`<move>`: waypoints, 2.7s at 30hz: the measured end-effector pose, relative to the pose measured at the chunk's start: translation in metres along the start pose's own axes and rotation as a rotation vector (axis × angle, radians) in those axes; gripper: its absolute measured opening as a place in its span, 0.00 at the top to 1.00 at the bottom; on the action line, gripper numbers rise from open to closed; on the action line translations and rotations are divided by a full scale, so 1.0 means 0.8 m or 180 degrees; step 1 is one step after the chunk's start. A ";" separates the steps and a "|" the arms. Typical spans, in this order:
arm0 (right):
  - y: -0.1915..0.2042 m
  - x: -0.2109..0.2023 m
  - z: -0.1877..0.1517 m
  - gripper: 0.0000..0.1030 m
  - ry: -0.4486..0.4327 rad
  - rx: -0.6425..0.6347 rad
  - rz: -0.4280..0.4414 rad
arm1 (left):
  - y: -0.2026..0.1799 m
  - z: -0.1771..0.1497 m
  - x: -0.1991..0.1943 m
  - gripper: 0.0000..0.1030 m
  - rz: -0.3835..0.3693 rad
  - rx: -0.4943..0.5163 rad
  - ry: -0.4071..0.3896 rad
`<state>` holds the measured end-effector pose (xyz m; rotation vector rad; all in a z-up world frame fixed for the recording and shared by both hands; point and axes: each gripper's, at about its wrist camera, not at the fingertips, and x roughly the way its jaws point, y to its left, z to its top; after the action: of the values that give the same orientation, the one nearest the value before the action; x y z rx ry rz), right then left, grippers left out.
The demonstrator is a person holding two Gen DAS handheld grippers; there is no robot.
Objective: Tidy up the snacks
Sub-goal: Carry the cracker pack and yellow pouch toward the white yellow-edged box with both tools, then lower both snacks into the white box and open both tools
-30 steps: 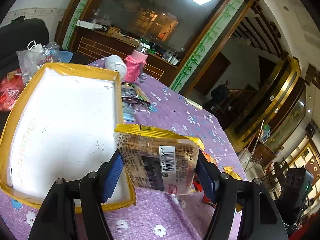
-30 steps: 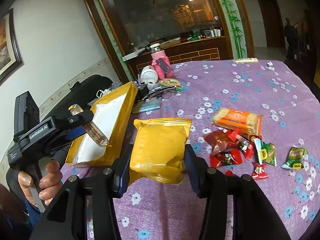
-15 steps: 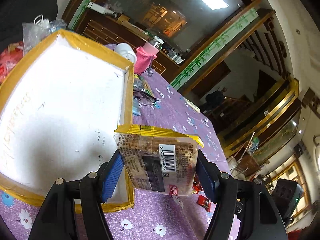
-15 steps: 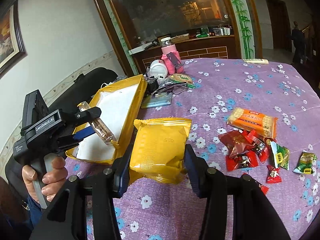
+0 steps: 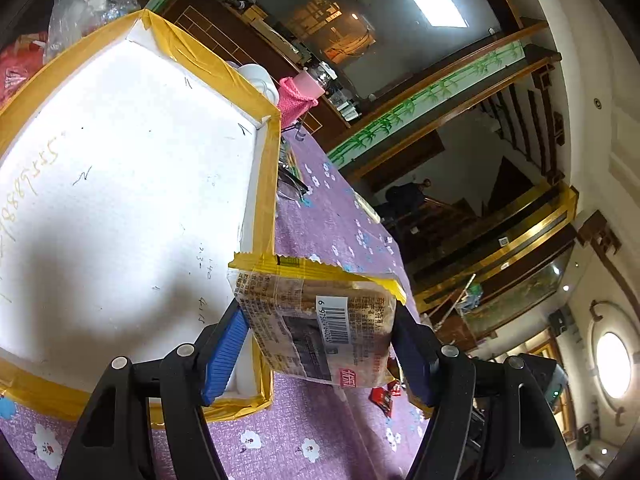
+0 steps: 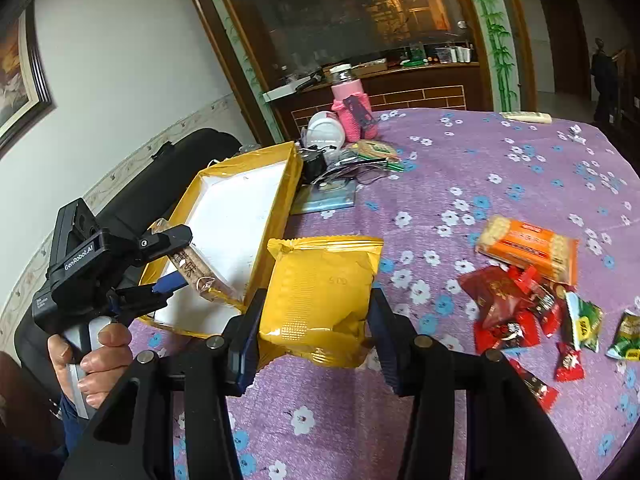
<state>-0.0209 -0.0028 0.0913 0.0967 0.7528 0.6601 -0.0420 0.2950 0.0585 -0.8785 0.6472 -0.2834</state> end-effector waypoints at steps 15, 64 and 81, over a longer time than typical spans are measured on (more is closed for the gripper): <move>0.063 0.031 0.027 0.53 0.0030 -0.0298 0.0194 | -0.008 0.037 -0.023 0.29 -0.0362 0.0232 0.0091; 0.128 0.115 0.028 0.56 0.0847 -0.0771 0.0085 | -0.011 0.060 -0.007 0.30 0.1598 0.0632 0.0315; 0.101 0.247 0.065 0.53 0.0987 -0.0889 -0.0350 | 0.068 0.113 0.074 0.30 0.1699 0.0248 0.0421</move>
<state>0.0782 0.1849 0.0356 -0.3073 0.9479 0.6769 0.0593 0.3560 0.0339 -0.5874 0.9596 0.1152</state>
